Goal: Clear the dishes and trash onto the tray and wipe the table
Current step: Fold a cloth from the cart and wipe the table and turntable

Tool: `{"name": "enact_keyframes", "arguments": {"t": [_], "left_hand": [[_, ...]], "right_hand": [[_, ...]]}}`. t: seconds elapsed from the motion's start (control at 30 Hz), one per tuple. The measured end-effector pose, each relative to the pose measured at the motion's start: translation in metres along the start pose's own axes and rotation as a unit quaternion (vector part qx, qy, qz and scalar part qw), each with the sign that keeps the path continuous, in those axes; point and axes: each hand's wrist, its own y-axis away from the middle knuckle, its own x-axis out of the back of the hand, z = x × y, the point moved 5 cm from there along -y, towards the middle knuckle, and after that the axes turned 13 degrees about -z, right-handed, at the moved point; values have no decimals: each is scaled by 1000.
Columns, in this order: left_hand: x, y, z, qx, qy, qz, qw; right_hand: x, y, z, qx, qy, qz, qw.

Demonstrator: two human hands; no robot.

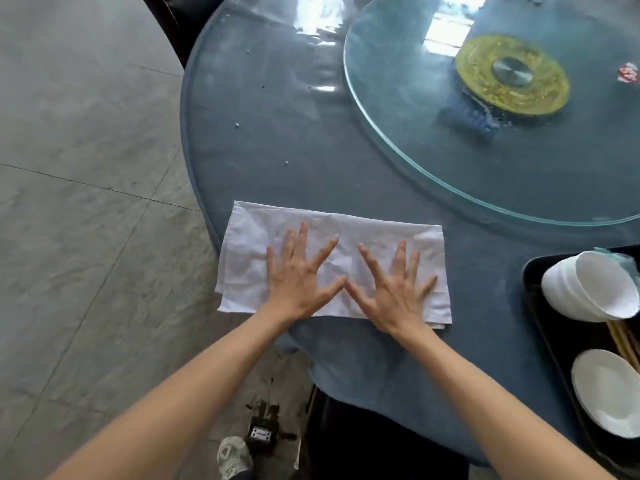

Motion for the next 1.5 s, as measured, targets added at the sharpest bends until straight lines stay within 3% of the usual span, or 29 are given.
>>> {"name": "enact_keyframes", "arguments": {"t": [0.13, 0.33, 0.63, 0.97, 1.5], "left_hand": [[-20, -4, -6, 21, -65, 65, 996], [-21, -19, -15, 34, -63, 121, 990], [2, -53, -28, 43, -52, 121, 990], [30, -85, -63, 140, -37, 115, 983], [141, -234, -173, 120, -20, 105, 987]], "right_hand": [[-10, -3, 3, 4, 47, 30, 998], [-5, -17, -2, 8, 52, 64, 997], [15, -58, -16, 13, 50, 59, 997], [34, -109, -49, 38, 58, 49, 996], [84, -276, -160, 14, 43, 54, 998]]}}
